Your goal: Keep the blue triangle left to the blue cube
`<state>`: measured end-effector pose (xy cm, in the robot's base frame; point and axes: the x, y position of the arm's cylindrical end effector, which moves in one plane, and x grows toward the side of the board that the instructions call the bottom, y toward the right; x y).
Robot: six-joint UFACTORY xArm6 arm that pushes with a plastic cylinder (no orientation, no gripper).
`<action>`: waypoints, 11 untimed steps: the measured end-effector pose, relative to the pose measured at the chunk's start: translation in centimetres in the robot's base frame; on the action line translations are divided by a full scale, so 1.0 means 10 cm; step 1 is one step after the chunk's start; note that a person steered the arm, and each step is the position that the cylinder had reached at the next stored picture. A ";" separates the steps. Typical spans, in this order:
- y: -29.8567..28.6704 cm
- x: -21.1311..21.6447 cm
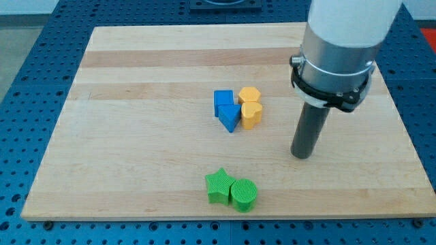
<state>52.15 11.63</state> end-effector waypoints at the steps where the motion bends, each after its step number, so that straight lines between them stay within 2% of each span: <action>1: -0.02 -0.26; 3: -0.66 -0.19; 5: -0.90 -0.60; 7: -1.35 -0.27; 8: -1.43 -0.59; 11: -2.31 -0.67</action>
